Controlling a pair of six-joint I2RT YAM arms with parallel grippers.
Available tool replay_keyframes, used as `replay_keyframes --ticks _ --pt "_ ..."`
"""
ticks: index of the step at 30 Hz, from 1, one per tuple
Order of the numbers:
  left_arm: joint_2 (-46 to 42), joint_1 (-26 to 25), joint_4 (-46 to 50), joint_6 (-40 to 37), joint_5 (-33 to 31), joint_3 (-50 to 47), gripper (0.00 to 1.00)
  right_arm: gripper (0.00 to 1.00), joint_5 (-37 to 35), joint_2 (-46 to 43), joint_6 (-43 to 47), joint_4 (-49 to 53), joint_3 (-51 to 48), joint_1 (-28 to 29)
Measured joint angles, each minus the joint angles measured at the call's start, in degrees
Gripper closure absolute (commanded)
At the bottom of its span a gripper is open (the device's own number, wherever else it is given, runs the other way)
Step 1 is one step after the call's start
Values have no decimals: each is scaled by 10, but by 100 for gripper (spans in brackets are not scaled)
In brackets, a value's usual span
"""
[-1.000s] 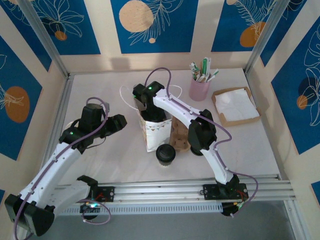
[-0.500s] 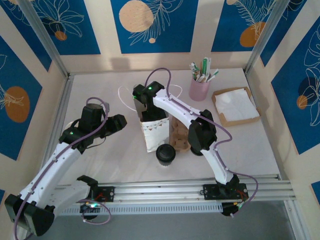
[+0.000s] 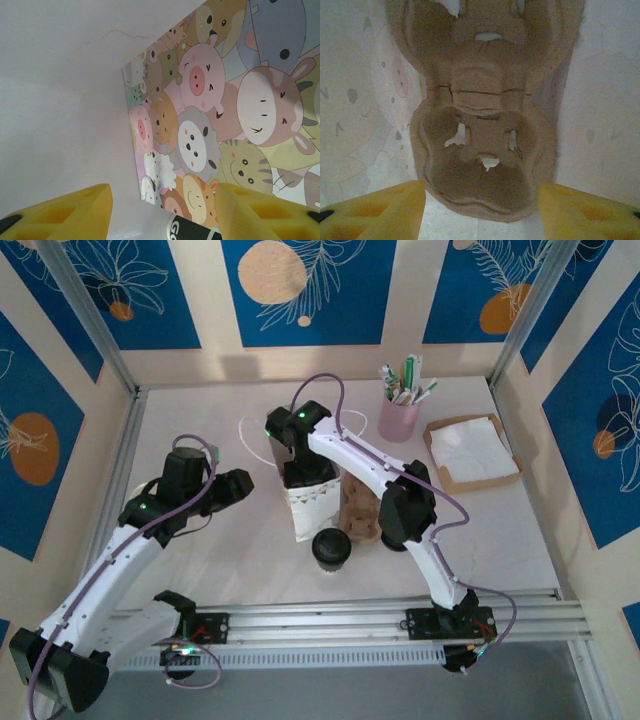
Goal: Pack the takeout coffee
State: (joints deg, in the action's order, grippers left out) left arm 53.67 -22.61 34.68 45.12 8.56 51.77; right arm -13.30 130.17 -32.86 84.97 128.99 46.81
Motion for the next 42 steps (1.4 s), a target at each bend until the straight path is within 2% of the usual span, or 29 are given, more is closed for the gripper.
replay_keyframes --ticks 21,24,30,42 --pt "-7 0 0 0 0 0 43 19 -2 -48 0 12 35 4" --pt "-10 0 1 0 0 0 38 16 -3 -56 0 11 37 8" --pt "-19 0 6 -5 -11 12 28 15 -3 -82 1 4 37 12" --pt "-55 1 17 -21 -33 44 13 8 -9 -130 5 -17 38 12"
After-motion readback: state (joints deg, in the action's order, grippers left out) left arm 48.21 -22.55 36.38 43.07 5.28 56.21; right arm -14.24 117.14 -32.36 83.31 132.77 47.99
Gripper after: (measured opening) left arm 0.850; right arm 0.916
